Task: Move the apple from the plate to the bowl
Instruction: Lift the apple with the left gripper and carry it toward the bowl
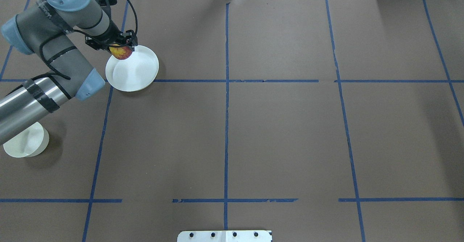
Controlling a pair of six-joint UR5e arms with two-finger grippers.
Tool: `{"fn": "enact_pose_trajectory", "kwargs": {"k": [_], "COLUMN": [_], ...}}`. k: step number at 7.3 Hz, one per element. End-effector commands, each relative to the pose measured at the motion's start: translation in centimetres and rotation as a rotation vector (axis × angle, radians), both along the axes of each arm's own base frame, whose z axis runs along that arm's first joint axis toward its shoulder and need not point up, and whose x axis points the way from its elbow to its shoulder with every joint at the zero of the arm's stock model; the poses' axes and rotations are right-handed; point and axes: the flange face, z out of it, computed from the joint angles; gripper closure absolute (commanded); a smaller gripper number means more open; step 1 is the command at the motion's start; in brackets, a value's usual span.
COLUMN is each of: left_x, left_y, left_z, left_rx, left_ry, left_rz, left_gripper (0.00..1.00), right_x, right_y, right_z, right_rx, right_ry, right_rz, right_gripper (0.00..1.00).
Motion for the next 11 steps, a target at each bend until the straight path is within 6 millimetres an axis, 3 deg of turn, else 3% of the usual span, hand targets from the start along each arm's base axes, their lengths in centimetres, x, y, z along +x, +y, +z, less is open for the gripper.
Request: {"fn": "enact_pose_trajectory", "kwargs": {"k": [1,2,3,4,5,7,8,9,11], "left_x": [-7.1,-10.2,-13.7,-16.0,-18.5,-21.8,-22.7,-22.1,-19.6], "left_y": [3.3,7.0,11.6,14.9,17.8,23.6,25.2,25.3,26.0], "left_z": [-2.6,-3.3,-1.2,0.8,3.3,10.8,14.0,16.7,19.4], "left_rx": [0.066,0.095,0.123,0.124,0.132,0.163,0.167,0.137,0.100], "left_ry": [-0.034,-0.067,-0.083,-0.098,-0.112,-0.075,-0.045,-0.016,0.017], "left_rz": [0.065,0.113,0.141,0.159,0.174,0.140,0.104,0.067,0.064], "left_gripper": [0.54,0.54,0.54,0.54,0.54,0.54,0.54,0.54,0.54], "right_x": [0.0,0.0,0.0,0.0,0.0,0.0,0.0,0.0,0.0], "right_y": [0.0,0.0,0.0,0.0,0.0,0.0,0.0,0.0,0.0], "right_z": [0.0,0.0,0.0,0.0,0.0,0.0,0.0,0.0,0.0], "right_rx": [0.000,0.000,0.000,0.000,0.000,0.000,0.000,0.000,0.000], "right_ry": [0.000,0.000,0.000,0.000,0.000,0.000,0.000,0.000,0.000], "right_rz": [0.000,0.000,0.000,0.000,0.000,0.000,0.000,0.000,0.000], "right_gripper": [0.00,0.00,0.00,0.00,0.00,0.00,0.00,0.00,0.00]}}
